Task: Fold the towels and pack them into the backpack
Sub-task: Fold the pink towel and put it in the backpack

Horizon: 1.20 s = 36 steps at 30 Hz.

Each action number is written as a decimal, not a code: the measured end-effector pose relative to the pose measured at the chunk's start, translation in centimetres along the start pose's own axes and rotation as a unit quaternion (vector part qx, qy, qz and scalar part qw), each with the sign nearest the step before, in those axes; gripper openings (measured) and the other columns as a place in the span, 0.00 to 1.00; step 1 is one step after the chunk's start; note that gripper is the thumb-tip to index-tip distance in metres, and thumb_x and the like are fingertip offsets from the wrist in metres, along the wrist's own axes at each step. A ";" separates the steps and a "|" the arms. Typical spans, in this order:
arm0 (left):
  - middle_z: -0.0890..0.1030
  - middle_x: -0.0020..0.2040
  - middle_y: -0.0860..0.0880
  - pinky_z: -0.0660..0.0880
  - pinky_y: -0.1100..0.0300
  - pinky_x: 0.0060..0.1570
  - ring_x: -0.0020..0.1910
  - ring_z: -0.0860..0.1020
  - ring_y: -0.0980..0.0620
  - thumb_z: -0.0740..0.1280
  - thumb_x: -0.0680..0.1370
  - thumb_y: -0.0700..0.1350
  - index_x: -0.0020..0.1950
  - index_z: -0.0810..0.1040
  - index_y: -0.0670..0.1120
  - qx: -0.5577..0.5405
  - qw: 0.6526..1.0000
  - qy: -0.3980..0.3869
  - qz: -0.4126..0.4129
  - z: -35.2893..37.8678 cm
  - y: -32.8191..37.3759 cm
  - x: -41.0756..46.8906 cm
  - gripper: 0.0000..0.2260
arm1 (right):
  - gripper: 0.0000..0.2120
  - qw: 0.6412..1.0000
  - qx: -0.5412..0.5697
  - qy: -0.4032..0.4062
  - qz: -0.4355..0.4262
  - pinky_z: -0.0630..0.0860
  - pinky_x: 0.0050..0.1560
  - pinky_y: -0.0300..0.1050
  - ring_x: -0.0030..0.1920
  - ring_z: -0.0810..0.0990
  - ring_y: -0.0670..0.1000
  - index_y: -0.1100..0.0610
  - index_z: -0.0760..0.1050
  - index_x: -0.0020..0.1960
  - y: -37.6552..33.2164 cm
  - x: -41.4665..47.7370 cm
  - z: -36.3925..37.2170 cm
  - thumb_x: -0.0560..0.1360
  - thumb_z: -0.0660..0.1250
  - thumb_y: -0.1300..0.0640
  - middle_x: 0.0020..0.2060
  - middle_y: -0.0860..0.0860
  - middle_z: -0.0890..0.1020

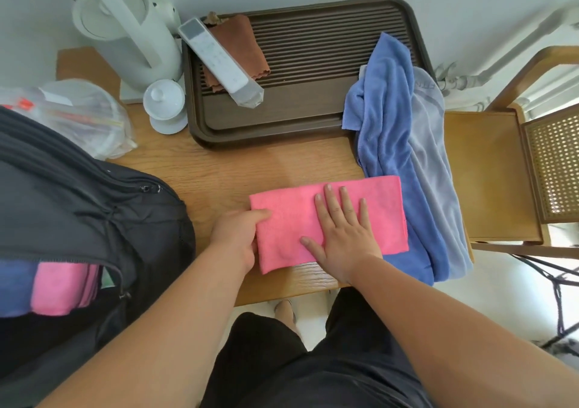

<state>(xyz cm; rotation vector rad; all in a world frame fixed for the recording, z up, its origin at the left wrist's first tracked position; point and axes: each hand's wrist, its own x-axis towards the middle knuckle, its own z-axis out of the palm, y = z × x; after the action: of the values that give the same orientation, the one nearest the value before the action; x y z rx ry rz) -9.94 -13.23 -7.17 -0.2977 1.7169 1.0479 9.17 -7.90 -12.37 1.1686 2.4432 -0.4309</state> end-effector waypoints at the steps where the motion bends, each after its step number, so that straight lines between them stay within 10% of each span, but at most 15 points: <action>1: 0.84 0.47 0.42 0.80 0.46 0.51 0.44 0.82 0.46 0.72 0.74 0.32 0.49 0.80 0.42 0.001 1.000 -0.011 0.007 -0.4 0.2 -0.5 0.07 | 0.40 1.000 0.005 -0.004 -0.009 0.34 0.76 0.64 0.76 0.25 0.55 0.52 0.29 0.79 -0.2 0.2 -0.2 0.78 0.36 0.28 0.77 0.50 0.27; 9: 0.85 0.50 0.49 0.81 0.46 0.53 0.51 0.83 0.46 0.74 0.75 0.39 0.55 0.82 0.50 0.095 0.986 0.006 0.138 1.3 1.9 -4.8 0.11 | 0.31 0.969 0.232 0.067 -0.049 0.57 0.77 0.56 0.79 0.54 0.55 0.53 0.66 0.77 1.6 -0.3 -3.9 0.81 0.50 0.36 0.80 0.52 0.57; 13: 0.85 0.46 0.49 0.82 0.50 0.46 0.46 0.84 0.49 0.73 0.74 0.36 0.50 0.84 0.49 0.141 0.966 0.014 0.217 6.4 1.5 -6.8 0.10 | 0.22 0.944 0.307 0.115 0.036 0.72 0.61 0.50 0.61 0.74 0.56 0.55 0.80 0.59 5.8 -1.5 -5.4 0.82 0.53 0.44 0.60 0.53 0.78; 16: 0.84 0.41 0.52 0.83 0.49 0.45 0.42 0.84 0.51 0.73 0.73 0.40 0.46 0.84 0.51 0.205 0.945 0.030 0.251 10.7 -0.2 -6.7 0.06 | 0.16 0.886 0.447 0.059 0.107 0.73 0.50 0.47 0.51 0.79 0.54 0.56 0.79 0.50 8.8 -1.9 -6.6 0.84 0.55 0.50 0.47 0.51 0.81; 20: 0.83 0.32 0.54 0.80 0.46 0.54 0.37 0.83 0.51 0.72 0.76 0.51 0.35 0.83 0.51 0.232 0.935 0.059 0.260 15.6 -2.6 -5.1 0.10 | 0.11 0.799 0.593 -0.047 0.082 0.74 0.66 0.52 0.59 0.79 0.47 0.37 0.76 0.58 11.5 -2.3 -6.5 0.82 0.56 0.42 0.57 0.42 0.80; 22: 0.84 0.34 0.54 0.74 0.62 0.63 0.39 0.83 0.52 0.71 0.78 0.51 0.37 0.84 0.51 0.246 0.929 0.064 0.268 17.3 -3.3 -4.3 0.10 | 0.17 0.784 0.613 -0.073 0.061 0.72 0.69 0.52 0.64 0.77 0.45 0.31 0.72 0.65 12.4 -2.2 -6.3 0.78 0.57 0.36 0.65 0.41 0.77; 26: 0.85 0.42 0.48 0.78 0.57 0.51 0.46 0.83 0.49 0.68 0.78 0.41 0.45 0.84 0.47 0.329 0.917 0.005 0.224 18.5 -4.1 -4.0 0.06 | 0.14 0.799 0.593 -0.098 0.025 0.68 0.72 0.47 0.68 0.74 0.43 0.27 0.71 0.65 12.8 -2.1 -7.1 0.82 0.56 0.40 0.68 0.40 0.76; 30: 0.85 0.53 0.46 0.78 0.50 0.59 0.53 0.82 0.47 0.64 0.79 0.37 0.56 0.85 0.46 0.378 0.893 -0.007 0.243 17.3 -4.5 -4.1 0.11 | 0.16 0.847 0.520 -0.107 -0.011 0.70 0.58 0.30 0.56 0.77 0.38 0.45 0.77 0.67 12.6 -2.7 -8.1 0.85 0.55 0.50 0.51 0.37 0.81; 33: 0.83 0.58 0.49 0.74 0.57 0.60 0.57 0.80 0.50 0.63 0.80 0.37 0.62 0.82 0.47 0.414 0.857 0.029 0.307 15.7 -4.5 -5.1 0.14 | 0.19 0.882 0.462 -0.087 -0.032 0.74 0.59 0.48 0.57 0.79 0.55 0.65 0.76 0.62 12.6 -2.6 -7.6 0.84 0.59 0.50 0.53 0.58 0.82; 36: 0.77 0.65 0.47 0.70 0.51 0.67 0.66 0.74 0.46 0.66 0.78 0.40 0.66 0.78 0.46 0.471 0.773 0.106 0.412 13.9 -5.2 -5.8 0.16 | 0.20 0.890 0.447 -0.081 -0.032 0.74 0.60 0.47 0.58 0.77 0.56 0.64 0.76 0.62 13.1 -2.7 -7.4 0.82 0.61 0.48 0.57 0.58 0.79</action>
<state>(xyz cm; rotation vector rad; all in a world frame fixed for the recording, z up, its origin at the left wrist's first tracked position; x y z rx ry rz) 4.83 -7.39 -5.59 1.1169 2.4158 0.5675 19.41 1.44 -5.97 1.2747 2.1412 -1.7234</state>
